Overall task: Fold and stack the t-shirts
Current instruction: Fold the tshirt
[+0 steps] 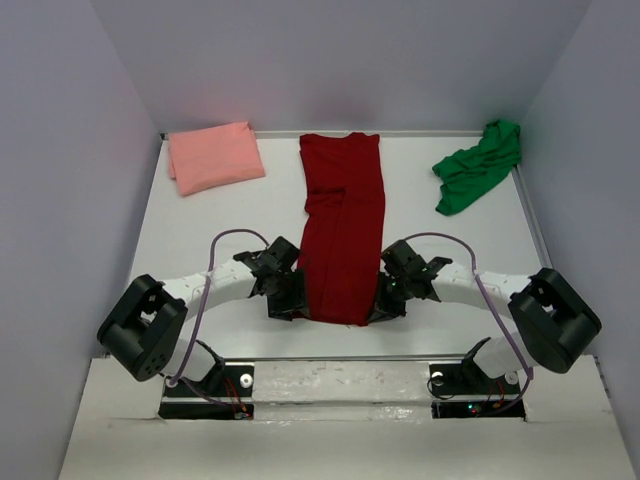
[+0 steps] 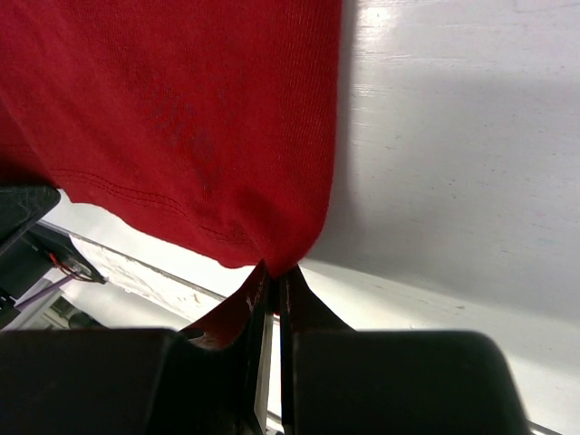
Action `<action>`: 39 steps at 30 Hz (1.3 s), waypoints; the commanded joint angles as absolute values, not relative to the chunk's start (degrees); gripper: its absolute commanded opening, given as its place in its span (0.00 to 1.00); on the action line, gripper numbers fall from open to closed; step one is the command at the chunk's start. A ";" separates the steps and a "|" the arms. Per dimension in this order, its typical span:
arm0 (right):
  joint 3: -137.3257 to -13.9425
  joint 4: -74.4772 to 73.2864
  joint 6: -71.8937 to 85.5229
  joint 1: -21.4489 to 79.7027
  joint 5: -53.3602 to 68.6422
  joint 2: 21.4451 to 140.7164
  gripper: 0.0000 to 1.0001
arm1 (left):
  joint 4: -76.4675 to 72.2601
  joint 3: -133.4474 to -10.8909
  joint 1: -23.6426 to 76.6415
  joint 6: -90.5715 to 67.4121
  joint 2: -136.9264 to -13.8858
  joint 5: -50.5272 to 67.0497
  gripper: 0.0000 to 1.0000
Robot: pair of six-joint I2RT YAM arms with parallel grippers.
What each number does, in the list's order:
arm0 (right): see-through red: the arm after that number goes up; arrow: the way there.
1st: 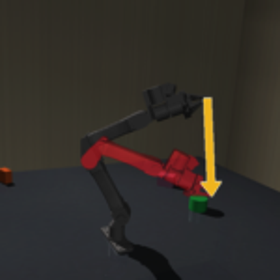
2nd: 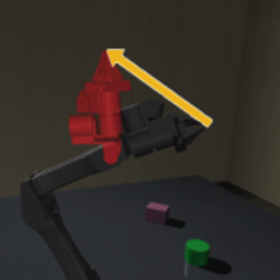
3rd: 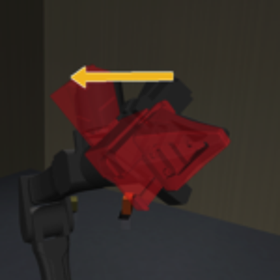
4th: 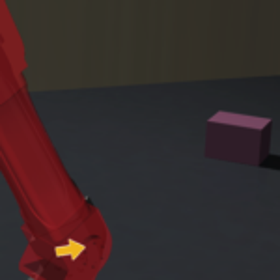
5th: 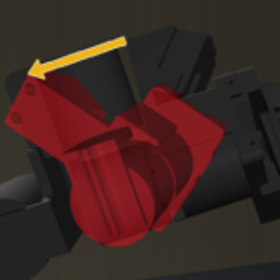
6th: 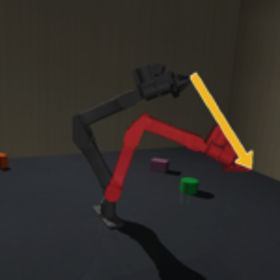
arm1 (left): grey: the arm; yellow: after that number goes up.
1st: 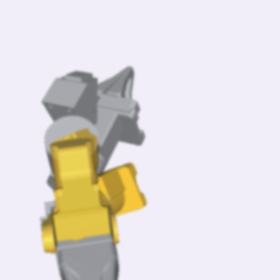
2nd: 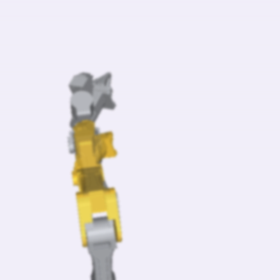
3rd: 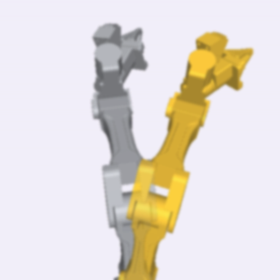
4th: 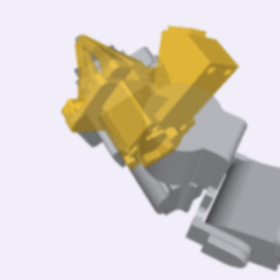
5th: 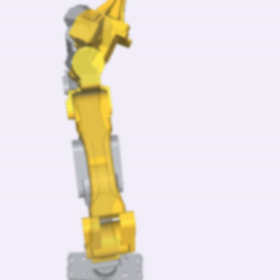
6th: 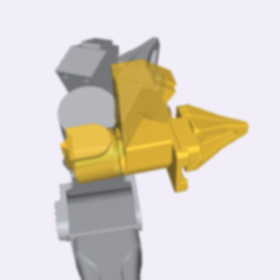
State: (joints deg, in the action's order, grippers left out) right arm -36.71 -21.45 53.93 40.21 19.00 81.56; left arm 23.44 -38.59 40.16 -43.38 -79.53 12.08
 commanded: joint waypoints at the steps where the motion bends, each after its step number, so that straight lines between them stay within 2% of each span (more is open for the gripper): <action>1: -39.02 -21.62 53.44 40.61 17.75 82.26 0.03 | 20.22 -39.55 40.61 -42.72 -82.43 11.43 0.62; 4: -39.20 -21.62 53.35 40.61 17.75 82.62 0.03 | 19.95 -40.43 40.61 -42.19 -83.76 11.07 0.61; 6: -39.37 -21.62 53.35 40.61 17.93 82.71 0.03 | 19.69 -41.13 40.69 -42.01 -84.46 11.34 0.53; 7: -39.46 -21.71 53.35 40.61 17.93 82.71 0.03 | 19.08 -40.96 40.78 -41.75 -84.64 11.77 0.31; 8: -39.46 -21.80 53.26 40.61 17.84 82.79 0.03 | 18.99 -40.87 40.87 -41.66 -84.81 12.21 0.18; 9: -39.64 -21.88 53.17 40.61 17.93 82.71 0.03 | 18.90 -40.87 40.78 -41.66 -84.90 12.74 0.06; 10: -39.81 -22.41 53.09 40.61 17.93 82.79 0.03 | 18.90 -40.61 40.78 -41.66 -84.99 12.92 0.00; 25: -43.59 -38.48 48.34 40.61 21.45 78.32 0.01 | 24.96 -41.57 43.24 -43.76 -79.28 19.86 0.00; 39: -39.90 -43.94 46.94 40.61 21.45 70.05 0.01 | 21.71 -44.29 54.75 -53.35 -80.59 19.25 0.00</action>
State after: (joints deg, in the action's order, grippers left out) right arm -39.72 -41.95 47.99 40.21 21.28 71.24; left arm 22.06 -41.17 53.10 -50.76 -80.38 18.39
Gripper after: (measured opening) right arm 0.080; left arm 0.041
